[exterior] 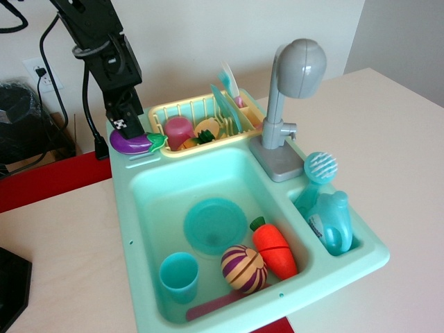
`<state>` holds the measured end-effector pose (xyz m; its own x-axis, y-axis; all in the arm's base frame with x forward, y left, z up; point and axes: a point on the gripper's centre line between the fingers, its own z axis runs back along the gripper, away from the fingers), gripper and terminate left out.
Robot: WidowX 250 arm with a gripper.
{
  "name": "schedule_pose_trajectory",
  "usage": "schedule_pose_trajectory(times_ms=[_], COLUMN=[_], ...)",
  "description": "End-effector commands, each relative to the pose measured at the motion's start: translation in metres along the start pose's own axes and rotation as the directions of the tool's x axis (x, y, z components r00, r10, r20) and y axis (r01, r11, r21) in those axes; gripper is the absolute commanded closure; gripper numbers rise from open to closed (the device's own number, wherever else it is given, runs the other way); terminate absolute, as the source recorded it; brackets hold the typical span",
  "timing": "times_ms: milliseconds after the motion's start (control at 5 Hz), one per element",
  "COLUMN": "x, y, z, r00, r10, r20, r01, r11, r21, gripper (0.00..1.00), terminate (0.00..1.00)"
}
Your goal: Put eggplant on plate
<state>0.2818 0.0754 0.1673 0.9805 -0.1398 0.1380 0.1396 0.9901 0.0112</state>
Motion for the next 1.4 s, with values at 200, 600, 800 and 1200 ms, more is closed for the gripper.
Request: schedule_pose_trajectory(times_ms=[200,600,800,1200], x=[-0.009,-0.023,-0.029,-0.025], y=[0.007,0.013,0.017,0.011], z=[0.005,0.013,0.008,-0.014], r00=[1.0,1.0,0.999,1.0], r10=[0.003,-0.001,0.01,-0.001], r20=[0.001,-0.024,-0.033,-0.024], r01=[-0.003,0.002,-0.008,0.003], r11=[1.0,0.999,0.999,0.998], r21=[0.012,0.045,0.044,0.062], gripper=[0.0,0.0,0.0,0.0], terminate=[0.0,0.0,0.0,0.0])
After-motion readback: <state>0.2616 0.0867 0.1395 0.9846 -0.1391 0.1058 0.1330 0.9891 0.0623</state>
